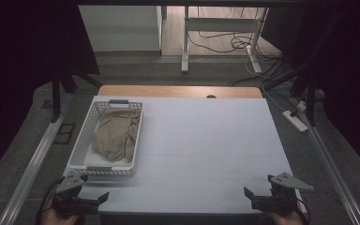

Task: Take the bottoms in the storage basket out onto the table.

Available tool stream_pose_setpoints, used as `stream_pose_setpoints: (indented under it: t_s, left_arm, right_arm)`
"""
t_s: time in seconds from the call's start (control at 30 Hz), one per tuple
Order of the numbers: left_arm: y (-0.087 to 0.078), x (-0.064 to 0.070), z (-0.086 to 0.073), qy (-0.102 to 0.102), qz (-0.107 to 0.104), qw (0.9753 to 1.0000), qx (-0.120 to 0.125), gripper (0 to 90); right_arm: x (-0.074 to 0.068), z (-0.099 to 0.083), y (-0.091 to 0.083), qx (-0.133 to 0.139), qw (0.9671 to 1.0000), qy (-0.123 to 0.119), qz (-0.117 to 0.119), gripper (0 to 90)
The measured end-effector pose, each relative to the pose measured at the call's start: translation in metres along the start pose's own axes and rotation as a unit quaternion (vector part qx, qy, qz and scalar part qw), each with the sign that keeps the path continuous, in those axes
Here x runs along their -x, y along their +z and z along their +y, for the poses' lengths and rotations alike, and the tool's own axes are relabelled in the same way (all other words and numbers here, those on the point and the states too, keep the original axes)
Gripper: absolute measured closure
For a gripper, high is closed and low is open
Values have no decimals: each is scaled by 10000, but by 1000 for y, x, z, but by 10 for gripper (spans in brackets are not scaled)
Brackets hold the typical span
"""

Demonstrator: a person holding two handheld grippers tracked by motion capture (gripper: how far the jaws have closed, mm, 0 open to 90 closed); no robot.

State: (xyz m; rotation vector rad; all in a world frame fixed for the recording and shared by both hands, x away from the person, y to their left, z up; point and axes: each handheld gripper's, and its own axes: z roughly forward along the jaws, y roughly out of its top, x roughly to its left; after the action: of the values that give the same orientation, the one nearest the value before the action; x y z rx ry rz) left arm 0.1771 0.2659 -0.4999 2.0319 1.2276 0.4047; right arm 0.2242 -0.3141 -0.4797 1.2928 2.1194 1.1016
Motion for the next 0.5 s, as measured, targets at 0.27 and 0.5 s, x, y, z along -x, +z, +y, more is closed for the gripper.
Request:
stream_pose_setpoints:
  t_s: [0.27, 0.5]
  left_arm:
    - [0, -1, 0, -68, -48, 10000, -20, 1]
    - [1, -2, 0, -76, -87, 9999, -28, 0]
  right_arm:
    - [-1, 0, 0, -9, 9999, -82, 78, 0]
    - [-1, 0, 1, -43, 9998, -127, 147, 0]
